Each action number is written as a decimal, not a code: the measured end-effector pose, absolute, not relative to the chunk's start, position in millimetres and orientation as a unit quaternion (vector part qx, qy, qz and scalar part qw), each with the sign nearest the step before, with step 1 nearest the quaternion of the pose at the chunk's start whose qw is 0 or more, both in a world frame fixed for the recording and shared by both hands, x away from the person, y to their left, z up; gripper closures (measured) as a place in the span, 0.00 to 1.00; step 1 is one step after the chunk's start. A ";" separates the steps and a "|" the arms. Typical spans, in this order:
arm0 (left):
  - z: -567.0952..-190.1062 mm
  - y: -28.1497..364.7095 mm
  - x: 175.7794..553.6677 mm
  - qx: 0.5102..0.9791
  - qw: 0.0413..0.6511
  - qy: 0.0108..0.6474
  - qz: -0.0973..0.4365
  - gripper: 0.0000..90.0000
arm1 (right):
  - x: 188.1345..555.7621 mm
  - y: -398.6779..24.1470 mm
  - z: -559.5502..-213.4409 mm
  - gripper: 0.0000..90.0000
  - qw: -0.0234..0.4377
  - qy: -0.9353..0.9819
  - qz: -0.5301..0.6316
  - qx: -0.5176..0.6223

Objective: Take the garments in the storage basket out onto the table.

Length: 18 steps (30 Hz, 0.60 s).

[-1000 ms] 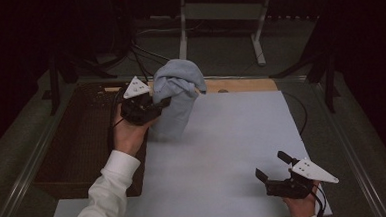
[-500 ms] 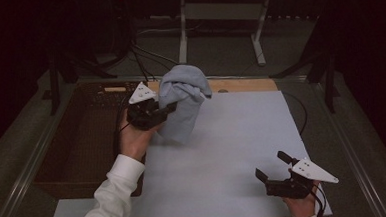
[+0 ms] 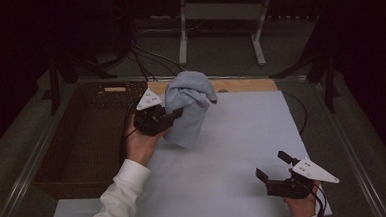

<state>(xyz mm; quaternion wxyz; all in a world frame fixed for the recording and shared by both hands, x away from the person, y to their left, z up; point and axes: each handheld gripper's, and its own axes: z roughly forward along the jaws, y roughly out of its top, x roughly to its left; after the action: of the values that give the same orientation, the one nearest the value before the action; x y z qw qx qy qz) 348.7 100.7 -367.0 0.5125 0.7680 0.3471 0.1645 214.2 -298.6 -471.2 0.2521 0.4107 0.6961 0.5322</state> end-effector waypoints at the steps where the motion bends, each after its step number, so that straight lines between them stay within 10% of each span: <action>1: -367.8 100.0 348.4 0.768 0.513 0.347 0.164 0.85 | 214.1 -298.7 -471.1 0.00 0.252 0.696 0.532 0.411; 18: -380.4 85.3 344.0 0.774 0.515 0.338 0.148 0.85 | 214.1 -298.8 -471.1 0.00 0.252 0.696 0.532 0.410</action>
<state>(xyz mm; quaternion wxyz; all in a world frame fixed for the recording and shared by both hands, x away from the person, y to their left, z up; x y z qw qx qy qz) 344.0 85.3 -380.4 0.5149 0.7740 0.3375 0.1481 214.1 -298.8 -471.1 0.2521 0.4100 0.6964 0.5323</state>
